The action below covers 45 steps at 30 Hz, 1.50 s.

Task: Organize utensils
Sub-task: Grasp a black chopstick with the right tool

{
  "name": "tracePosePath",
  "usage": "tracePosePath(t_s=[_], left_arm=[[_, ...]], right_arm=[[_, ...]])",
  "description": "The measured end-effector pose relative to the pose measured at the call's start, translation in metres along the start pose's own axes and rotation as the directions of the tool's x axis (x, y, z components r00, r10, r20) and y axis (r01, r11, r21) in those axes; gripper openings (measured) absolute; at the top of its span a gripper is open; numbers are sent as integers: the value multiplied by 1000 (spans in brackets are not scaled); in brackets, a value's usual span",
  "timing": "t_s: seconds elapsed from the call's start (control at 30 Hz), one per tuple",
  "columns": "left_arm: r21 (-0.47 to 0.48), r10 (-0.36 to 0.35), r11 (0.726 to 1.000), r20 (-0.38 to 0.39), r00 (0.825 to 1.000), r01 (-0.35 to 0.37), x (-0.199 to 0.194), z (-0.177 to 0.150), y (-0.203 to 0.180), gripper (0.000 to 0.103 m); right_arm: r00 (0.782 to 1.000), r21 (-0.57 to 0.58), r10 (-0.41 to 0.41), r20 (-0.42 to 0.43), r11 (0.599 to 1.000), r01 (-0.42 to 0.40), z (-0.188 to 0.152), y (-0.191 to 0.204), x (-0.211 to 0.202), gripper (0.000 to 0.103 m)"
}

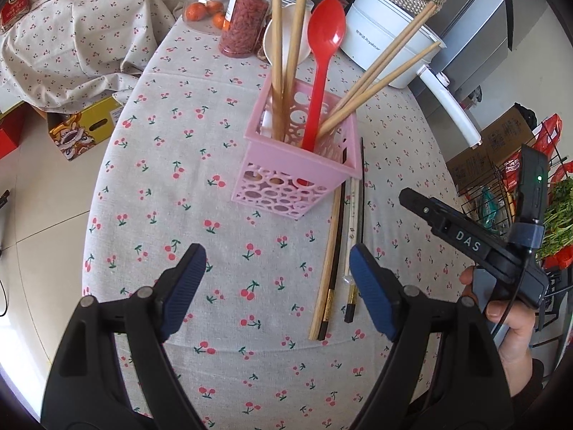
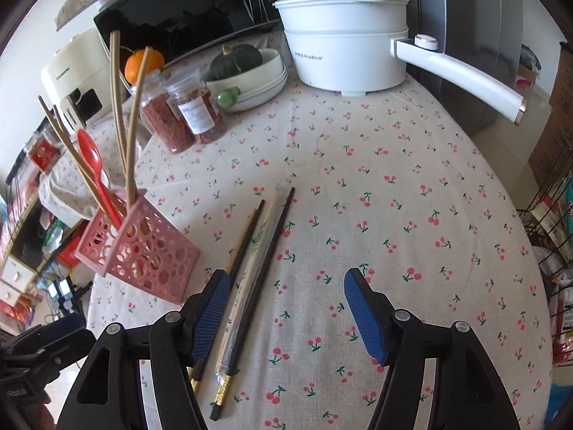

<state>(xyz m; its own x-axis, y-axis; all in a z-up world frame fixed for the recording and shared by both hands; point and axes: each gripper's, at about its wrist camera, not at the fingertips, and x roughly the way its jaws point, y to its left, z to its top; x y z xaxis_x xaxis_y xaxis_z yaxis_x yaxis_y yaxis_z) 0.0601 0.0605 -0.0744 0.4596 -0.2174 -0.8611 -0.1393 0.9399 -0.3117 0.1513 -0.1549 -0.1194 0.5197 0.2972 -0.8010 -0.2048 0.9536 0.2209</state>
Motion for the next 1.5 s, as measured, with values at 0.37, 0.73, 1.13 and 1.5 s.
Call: tracePosePath(t_s=[0.37,0.73,1.13,1.5], left_arm=[[-23,14,1000,-22,1000,-15,9,5,6,82],[12,33,999,-13,999,-33,9,3,5,82],[285,63,957,-25,998,-54,19,-29,-57,82],[394,87,916,-14,996,-74,68,-16,-135,41]], right_arm=[[990,-24,-82,-113,997,80,11,1,59,68],[978,-116,-180,-106,979,168,10,23,74,58],[973,-29,-90,-210,996,86,4,-32,49,6],[980,115,-2,-201,993,26,-2,-106,9,6]])
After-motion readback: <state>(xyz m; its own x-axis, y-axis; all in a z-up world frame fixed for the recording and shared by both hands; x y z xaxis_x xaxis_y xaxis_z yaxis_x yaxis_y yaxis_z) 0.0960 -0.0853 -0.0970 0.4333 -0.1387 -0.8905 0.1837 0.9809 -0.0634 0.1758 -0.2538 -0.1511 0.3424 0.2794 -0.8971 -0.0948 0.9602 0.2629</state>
